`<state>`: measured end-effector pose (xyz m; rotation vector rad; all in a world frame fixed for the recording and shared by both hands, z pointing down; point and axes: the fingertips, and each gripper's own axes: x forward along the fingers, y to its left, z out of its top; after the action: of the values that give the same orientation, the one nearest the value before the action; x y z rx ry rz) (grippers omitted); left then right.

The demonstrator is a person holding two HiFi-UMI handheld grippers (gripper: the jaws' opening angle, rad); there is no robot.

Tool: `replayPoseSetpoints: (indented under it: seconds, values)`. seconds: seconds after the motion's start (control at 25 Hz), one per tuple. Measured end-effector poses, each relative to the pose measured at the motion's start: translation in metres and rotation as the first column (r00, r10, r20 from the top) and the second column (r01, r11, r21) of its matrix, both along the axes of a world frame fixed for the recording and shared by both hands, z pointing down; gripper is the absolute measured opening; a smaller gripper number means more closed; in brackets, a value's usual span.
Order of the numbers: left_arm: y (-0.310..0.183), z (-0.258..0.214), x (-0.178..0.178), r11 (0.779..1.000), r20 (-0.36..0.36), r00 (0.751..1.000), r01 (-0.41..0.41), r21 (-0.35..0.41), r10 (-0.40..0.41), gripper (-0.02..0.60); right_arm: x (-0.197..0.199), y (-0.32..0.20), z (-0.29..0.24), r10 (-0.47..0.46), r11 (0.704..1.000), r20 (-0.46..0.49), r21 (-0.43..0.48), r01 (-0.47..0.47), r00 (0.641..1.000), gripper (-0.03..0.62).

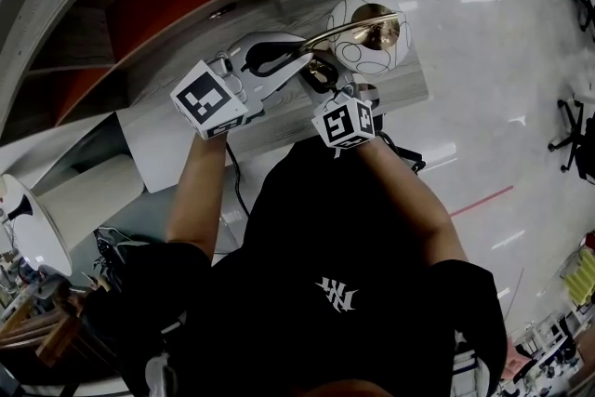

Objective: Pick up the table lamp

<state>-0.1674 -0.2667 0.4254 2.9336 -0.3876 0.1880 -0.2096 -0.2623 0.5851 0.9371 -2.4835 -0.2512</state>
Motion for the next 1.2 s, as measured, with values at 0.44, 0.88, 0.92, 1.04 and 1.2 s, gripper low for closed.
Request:
replayPoseSetpoints:
  seconds: [0.44, 0.88, 0.92, 1.04, 1.2]
  values:
    - [-0.003, 0.01, 0.002, 1.0, 0.014, 1.0, 0.009, -0.011, -0.009, 0.034, -0.005, -0.009, 0.003, 0.006, 1.0, -0.009, 0.02, -0.006, 1.0, 0.104]
    - [-0.004, 0.011, 0.003, 1.0, 0.02, 1.0, 0.011, 0.02, -0.011, 0.002, -0.006, -0.012, 0.001, 0.012, 1.0, -0.003, 0.025, -0.012, 1.0, 0.058]
    - [-0.004, 0.012, 0.003, 1.0, 0.021, 1.0, 0.012, 0.022, -0.012, 0.003, -0.006, -0.013, 0.001, 0.011, 1.0, -0.003, 0.025, -0.011, 1.0, 0.058]
    - [-0.004, 0.013, 0.003, 1.0, 0.028, 1.0, 0.011, 0.024, -0.012, 0.003, -0.005, -0.013, 0.001, 0.01, 1.0, -0.002, 0.022, -0.01, 1.0, 0.058]
    - [-0.004, 0.005, 0.003, 1.0, 0.008, 1.0, 0.012, 0.018, -0.012, 0.017, -0.004, -0.013, 0.002, 0.011, 1.0, 0.001, 0.018, -0.011, 1.0, 0.058]
